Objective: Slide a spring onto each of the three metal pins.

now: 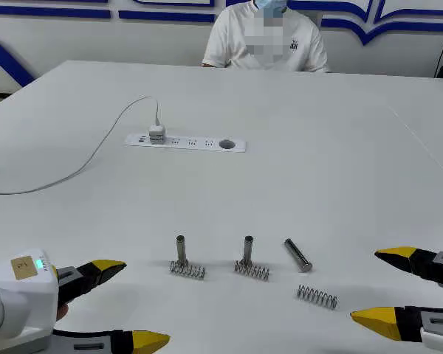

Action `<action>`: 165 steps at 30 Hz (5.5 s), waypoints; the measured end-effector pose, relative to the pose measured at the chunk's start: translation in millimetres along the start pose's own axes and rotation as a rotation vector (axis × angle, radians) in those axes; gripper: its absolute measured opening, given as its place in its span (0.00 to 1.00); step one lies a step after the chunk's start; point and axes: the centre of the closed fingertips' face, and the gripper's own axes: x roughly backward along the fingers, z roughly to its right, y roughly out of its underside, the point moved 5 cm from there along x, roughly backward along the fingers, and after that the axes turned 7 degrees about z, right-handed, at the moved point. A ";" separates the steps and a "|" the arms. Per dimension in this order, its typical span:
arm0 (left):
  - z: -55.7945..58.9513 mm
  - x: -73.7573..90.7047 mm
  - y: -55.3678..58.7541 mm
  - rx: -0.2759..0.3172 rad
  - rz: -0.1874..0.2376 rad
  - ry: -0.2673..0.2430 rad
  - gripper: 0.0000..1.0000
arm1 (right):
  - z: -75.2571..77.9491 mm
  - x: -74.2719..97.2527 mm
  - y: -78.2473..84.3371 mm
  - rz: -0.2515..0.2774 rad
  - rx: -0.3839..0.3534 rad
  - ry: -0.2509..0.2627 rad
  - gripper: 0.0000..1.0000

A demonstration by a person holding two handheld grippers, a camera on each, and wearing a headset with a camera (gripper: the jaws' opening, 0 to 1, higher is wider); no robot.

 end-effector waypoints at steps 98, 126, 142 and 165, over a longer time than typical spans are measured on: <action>6.4 0.2 2.8 0.020 0.009 -0.012 0.75 | 45.5 -131.9 -4.5 -0.316 -0.099 0.202 0.19; 5.3 2.5 5.0 0.034 0.010 -0.019 0.74 | 49.4 -142.4 7.1 -0.383 -0.194 0.240 0.10; 4.5 3.0 0.4 0.028 0.014 -0.020 0.73 | 48.3 -128.3 -8.3 -0.296 -0.217 0.253 0.09; 6.4 3.0 -5.6 0.016 0.032 -0.017 0.73 | 33.3 -81.4 -20.4 -0.232 -0.174 0.273 0.09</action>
